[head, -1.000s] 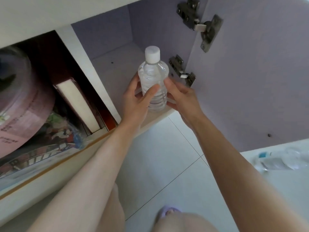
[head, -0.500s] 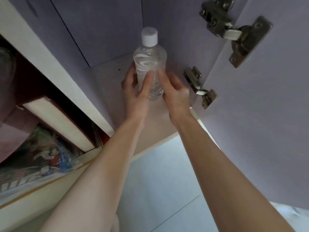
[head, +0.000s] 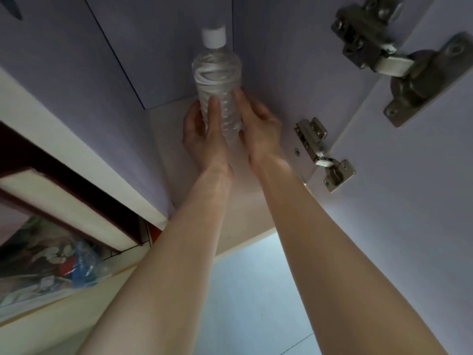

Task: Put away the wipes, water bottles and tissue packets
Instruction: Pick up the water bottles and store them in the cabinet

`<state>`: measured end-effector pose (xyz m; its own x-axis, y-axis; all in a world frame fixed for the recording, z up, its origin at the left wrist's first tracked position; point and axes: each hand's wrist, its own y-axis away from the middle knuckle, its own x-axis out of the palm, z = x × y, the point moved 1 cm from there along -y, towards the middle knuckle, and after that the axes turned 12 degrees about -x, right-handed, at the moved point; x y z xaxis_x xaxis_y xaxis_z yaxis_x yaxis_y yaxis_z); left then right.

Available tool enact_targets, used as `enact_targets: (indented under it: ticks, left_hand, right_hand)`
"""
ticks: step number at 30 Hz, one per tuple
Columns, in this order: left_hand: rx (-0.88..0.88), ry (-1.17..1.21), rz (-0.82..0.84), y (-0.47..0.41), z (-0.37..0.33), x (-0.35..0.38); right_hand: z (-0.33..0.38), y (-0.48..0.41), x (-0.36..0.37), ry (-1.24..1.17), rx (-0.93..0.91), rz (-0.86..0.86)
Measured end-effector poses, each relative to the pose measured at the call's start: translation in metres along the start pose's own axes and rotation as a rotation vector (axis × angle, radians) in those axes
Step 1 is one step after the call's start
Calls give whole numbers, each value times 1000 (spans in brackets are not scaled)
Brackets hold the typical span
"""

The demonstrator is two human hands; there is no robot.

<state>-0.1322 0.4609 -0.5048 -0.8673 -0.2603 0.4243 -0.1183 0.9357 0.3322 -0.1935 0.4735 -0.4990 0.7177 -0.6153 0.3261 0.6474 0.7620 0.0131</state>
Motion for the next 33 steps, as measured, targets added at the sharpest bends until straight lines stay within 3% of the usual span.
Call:
enact_targets:
  ticks: [10, 18, 24, 33]
  left_hand:
    - [-19, -7, -42, -23, -2, 27]
    - [-27, -5, -12, -33, -5, 33]
    - [-81, -168, -36, -10, 2, 13]
    - [-144, -382, 243, 65, 1, -50]
  right_hand:
    - [6, -25, 13, -98, -30, -47]
    - [5, -32, 16, -36, -59, -60]
    - [2, -1, -4, 27, -81, -105]
    - [6, 105, -43, 88, 44, -164]
